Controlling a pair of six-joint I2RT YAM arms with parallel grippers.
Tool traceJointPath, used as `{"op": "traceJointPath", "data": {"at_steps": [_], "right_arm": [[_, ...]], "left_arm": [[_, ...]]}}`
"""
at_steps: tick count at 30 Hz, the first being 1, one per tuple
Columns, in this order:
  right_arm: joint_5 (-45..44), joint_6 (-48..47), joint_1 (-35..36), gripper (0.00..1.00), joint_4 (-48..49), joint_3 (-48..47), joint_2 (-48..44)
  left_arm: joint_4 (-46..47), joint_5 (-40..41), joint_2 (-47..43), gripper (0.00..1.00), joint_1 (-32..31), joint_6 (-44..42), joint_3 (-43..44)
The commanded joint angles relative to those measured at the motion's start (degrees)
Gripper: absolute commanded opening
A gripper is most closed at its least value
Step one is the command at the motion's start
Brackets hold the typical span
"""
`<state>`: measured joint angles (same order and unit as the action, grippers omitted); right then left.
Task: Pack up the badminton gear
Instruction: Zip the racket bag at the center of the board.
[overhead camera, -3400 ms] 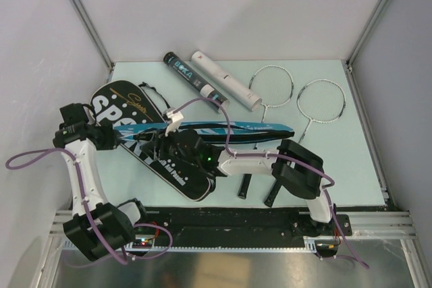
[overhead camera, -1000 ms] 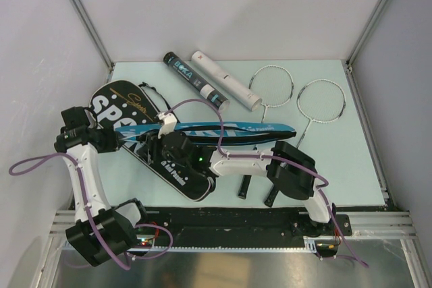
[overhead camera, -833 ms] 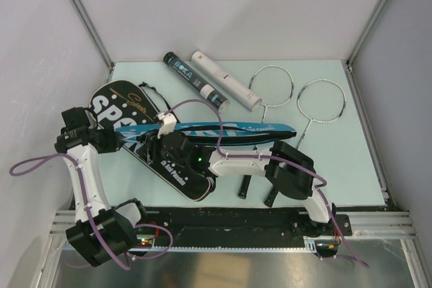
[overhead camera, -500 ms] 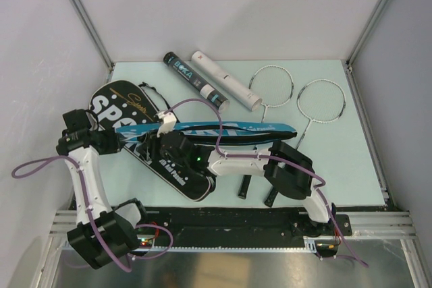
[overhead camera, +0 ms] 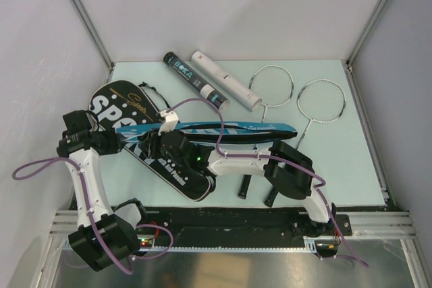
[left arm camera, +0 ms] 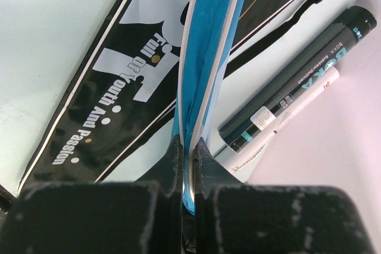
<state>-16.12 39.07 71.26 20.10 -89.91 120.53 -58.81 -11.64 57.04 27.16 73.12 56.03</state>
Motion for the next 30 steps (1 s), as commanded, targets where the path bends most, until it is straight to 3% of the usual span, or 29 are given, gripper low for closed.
{"op": "traceJointPath", "data": {"at_steps": [1, 4, 6, 8, 10, 20, 30], "right_arm": [[-3.72, 0.13, -0.96, 0.31, 4.04, -2.88, -1.04], [-4.14, 0.26, -1.12, 0.28, 4.02, -2.93, -1.2], [-4.26, 0.54, -1.21, 0.21, 3.86, -2.98, -1.36], [-4.05, 0.61, -1.41, 0.06, 3.84, -2.75, -1.55], [-3.64, -0.3, -1.46, 0.02, 3.86, -2.18, -2.13], [-4.22, -6.23, -1.41, 0.0, 4.63, 11.61, -11.06], [-14.54, -6.61, -3.46, 0.0, -7.67, 28.43, -25.62]], "left_arm": [[-1.53, -2.83, -1.97, 0.0, 0.09, 0.81, -0.7], [-1.52, -3.27, -1.83, 0.0, 0.09, 0.91, -1.7], [-1.54, -3.6, -1.49, 0.0, 0.09, 0.58, -2.08], [-1.5, -3.68, -1.33, 0.0, 0.13, 0.34, -2.16], [-1.56, -3.73, -1.32, 0.0, 0.1, 0.29, -2.22], [-1.5, -1.19, -2.58, 0.0, 0.17, 2.0, -0.3], [-1.67, -0.57, -1.43, 0.0, 0.35, 2.57, 1.5]]}}
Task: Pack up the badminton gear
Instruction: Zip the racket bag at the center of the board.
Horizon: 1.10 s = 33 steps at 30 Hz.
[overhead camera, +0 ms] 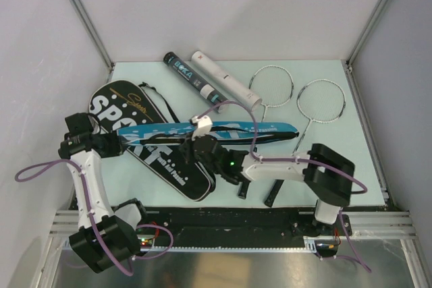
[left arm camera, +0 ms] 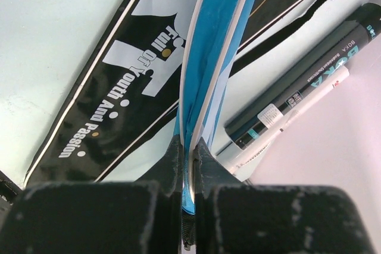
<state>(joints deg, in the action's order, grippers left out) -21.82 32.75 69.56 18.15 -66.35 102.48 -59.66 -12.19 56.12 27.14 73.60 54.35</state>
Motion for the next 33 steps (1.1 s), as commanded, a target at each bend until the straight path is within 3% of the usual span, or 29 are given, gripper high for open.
{"op": "traceJointPath", "data": {"at_steps": [1, 9, 15, 21, 25, 29, 33], "right_arm": [[-10.34, 0.09, -2.04, 0.0, -7.85, 6.43, -9.67], [-17.59, 7.71, -9.04, 0.0, -23.73, 20.27, -25.36], [-16.18, 12.07, -24.23, 0.0, -28.52, 31.65, -36.66], [-5.36, 10.46, -45.32, 0.0, -25.32, 39.67, -43.03], [2.69, 9.67, -57.09, 0.0, -20.59, 42.01, -42.25], [10.44, 8.1, -64.55, 0.0, -14.73, 42.46, -37.01], [16.2, 5.26, -67.17, 0.02, -12.09, 41.55, -34.74]], "left_arm": [[-0.86, 0.15, -0.5, 0.0, 0.46, 1.77, 3.51], [-3.2, 0.6, 0.51, 0.0, 1.95, 0.61, 7.39], [-5.37, 1.12, 2.07, 0.0, 2.99, -1.74, 9.77], [-7.58, 2.41, 3.47, 0.0, 4.91, -4.18, 11.14], [-8.24, 3.63, 4.34, 0.0, 5.9, -4.96, 12.13], [-8.46, 4.87, 4.83, 0.0, 6.1, -6.13, 12.85], [-8.46, 5.05, 4.84, 0.0, 6.03, -7.36, 13.64]]}}
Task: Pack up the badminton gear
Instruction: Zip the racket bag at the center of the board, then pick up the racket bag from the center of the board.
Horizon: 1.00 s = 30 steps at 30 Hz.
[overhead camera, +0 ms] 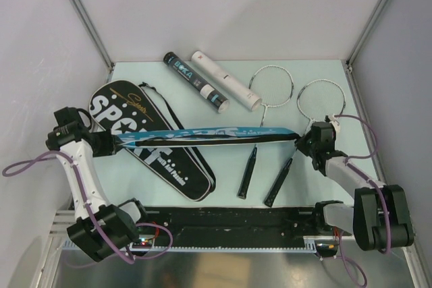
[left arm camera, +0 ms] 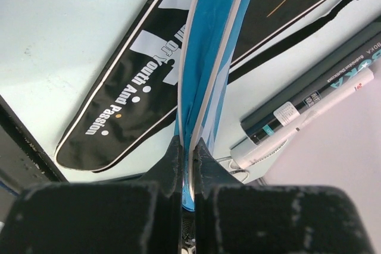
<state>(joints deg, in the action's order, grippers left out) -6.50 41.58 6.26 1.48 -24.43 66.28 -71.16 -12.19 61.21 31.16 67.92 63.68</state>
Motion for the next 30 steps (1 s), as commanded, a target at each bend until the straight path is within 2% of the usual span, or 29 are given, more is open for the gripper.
{"op": "traceJointPath", "data": {"at_steps": [1, 5, 7, 10, 12, 15, 18, 22, 25, 30], "right_arm": [[1.8, -4.42, -3.92, 0.05, 3.97, -0.85, 0.86], [3.52, -10.36, -0.4, 0.36, -1.74, -3.51, -5.86], [1.36, -13.8, 2.32, 0.45, -4.9, -4.51, -10.72], [2.76, -17.92, 5.64, 0.56, -4.67, -4.92, -16.92], [4.23, -21.71, 9.0, 0.58, -2.12, -5.04, -19.16], [6.95, -31.84, 17.82, 0.57, 3.86, -5.05, -19.76], [7.49, -47.77, 30.3, 0.62, 9.3, -5.08, -18.75], [1.46, -70.04, 44.88, 0.73, 14.94, -5.02, -13.71], [1.29, -78.66, 48.73, 0.78, 22.25, -5.06, -6.7], [2.69, -85.66, 49.51, 0.82, 28.99, -8.04, 5.64]], "left_arm": [[3.04, 5.06, -0.54, 0.0, 2.04, -1.44, 4.29], [2.98, 4.24, -1.3, 0.0, 2.06, -0.81, 3.87], [3.0, 3.7, -1.52, 0.0, 2.06, -0.72, 3.79], [3.0, 3.44, -2.04, 0.0, 2.0, -0.16, 3.23], [2.96, 3.36, -2.3, 0.0, 1.98, 0.13, 2.88], [3.0, 2.89, -2.28, 0.0, 1.98, 0.09, 2.81], [2.96, 2.14, -2.37, 0.0, 1.93, 0.08, 2.96], [2.99, 1.74, -3.0, 0.0, 1.93, 0.45, 2.76], [2.96, 1.46, -3.24, 0.03, 1.91, 0.46, 2.58], [3.03, 1.63, -3.49, 0.06, 1.96, -0.29, 2.57]]}}
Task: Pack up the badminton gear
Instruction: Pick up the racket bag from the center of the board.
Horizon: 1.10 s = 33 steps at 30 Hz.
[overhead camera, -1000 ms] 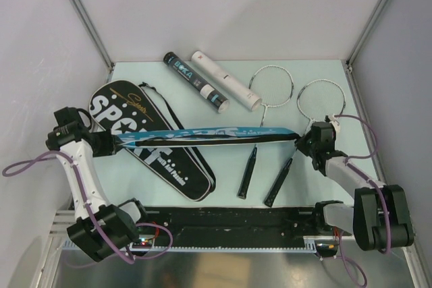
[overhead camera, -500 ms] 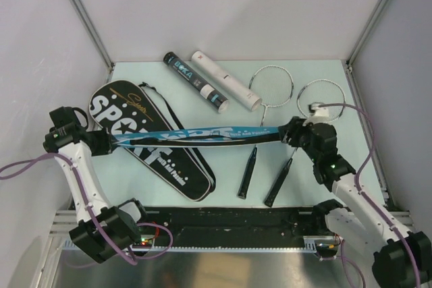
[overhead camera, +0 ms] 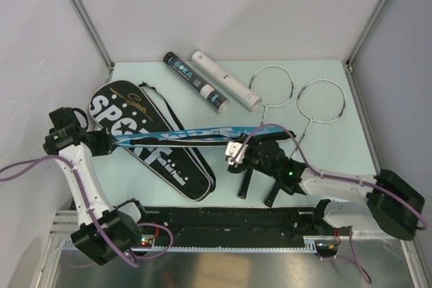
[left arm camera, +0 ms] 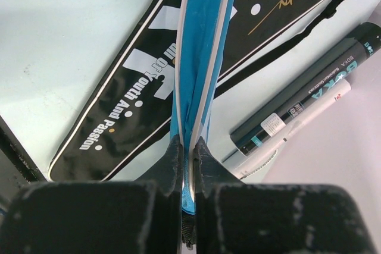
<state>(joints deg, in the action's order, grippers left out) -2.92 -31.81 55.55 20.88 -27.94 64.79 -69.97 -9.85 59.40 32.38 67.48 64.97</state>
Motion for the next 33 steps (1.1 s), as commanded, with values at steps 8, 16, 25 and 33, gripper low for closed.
{"op": "traceJointPath", "data": {"at_steps": [8, 16, 25, 33], "right_arm": [[-1.22, -15.92, 0.31, 0.58, 12.81, -12.69, 21.36], [-6.96, -8.7, 1.14, 0.01, 9.27, -15.92, 16.3], [-5.72, 9.43, -3.46, 0.0, -9.62, -24.8, 8.75], [-2.0, 23.38, -8.16, 0.0, -19.38, -32.5, 8.15]], "left_arm": [[1.83, -0.06, -1.38, 0.18, 0.74, -1.03, 1.6], [2.09, 3.3, 0.37, 0.65, 0.38, -7.11, 9.48], [2.77, 12.71, -0.48, 0.85, -2.66, -14.66, 17.23], [3.0, 20.97, -3.11, 0.79, -9.06, -15.13, 12.84]]}}
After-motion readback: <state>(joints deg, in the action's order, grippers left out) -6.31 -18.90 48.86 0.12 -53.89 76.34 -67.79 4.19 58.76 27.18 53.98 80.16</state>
